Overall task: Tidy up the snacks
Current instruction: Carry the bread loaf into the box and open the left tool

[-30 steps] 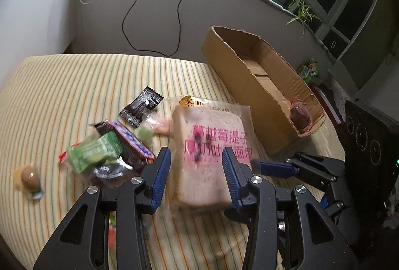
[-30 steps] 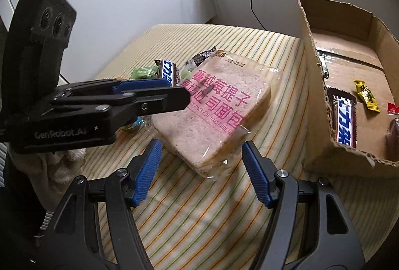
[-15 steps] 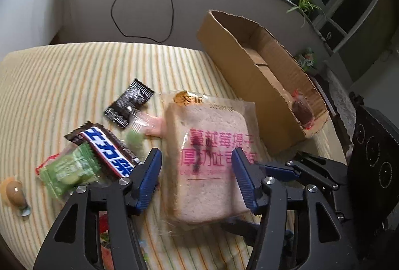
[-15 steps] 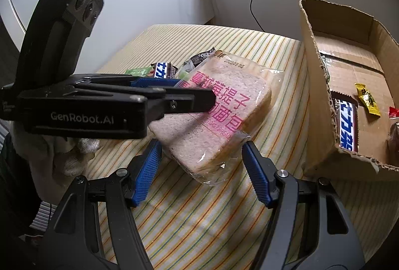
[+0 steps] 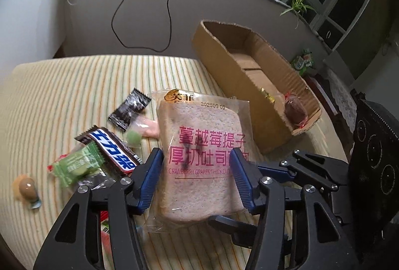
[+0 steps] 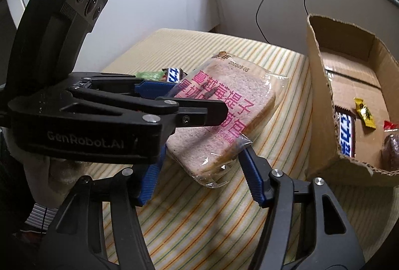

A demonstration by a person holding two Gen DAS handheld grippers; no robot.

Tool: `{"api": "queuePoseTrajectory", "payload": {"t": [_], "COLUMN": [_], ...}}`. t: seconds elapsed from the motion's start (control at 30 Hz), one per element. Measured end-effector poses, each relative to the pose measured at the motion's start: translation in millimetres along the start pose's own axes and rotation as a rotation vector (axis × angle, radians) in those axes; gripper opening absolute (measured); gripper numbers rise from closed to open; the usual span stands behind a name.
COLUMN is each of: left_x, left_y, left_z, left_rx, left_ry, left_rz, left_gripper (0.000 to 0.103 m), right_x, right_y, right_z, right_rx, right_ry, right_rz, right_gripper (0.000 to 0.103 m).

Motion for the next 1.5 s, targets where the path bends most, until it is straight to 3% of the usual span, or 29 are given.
{"api": "queuePoseTrajectory", "payload": {"t": [0.3, 0.73, 1.5], "left_x": [21, 67, 127], "left_y": [-30, -72, -99], "left_z": [-20, 2, 88], "left_rx": [0.082, 0.134, 0.056], "left_ry": [0.009, 0.055, 0.126], "left_rz": [0.036, 0.081, 0.135], "left_gripper": [0.055, 0.055, 0.055], "right_x": [-2, 40, 150], "right_y": [-23, -56, -60], "right_z": [-34, -70, -85], "right_rx": [0.078, 0.147, 0.141], "right_ry": [0.009, 0.074, 0.173], "right_rz": [-0.032, -0.031, 0.037], "right_gripper": [0.063, 0.063, 0.063]}}
Point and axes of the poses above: each gripper's, at about its wrist camera, not at the fingertips, and z roughly the way its jaws point, x to its right, y to its underside, the point moved 8 cm from there along z, roughly the way its jaws point, and after that the axes turned 10 degrees about x, right-handed, at the moved point
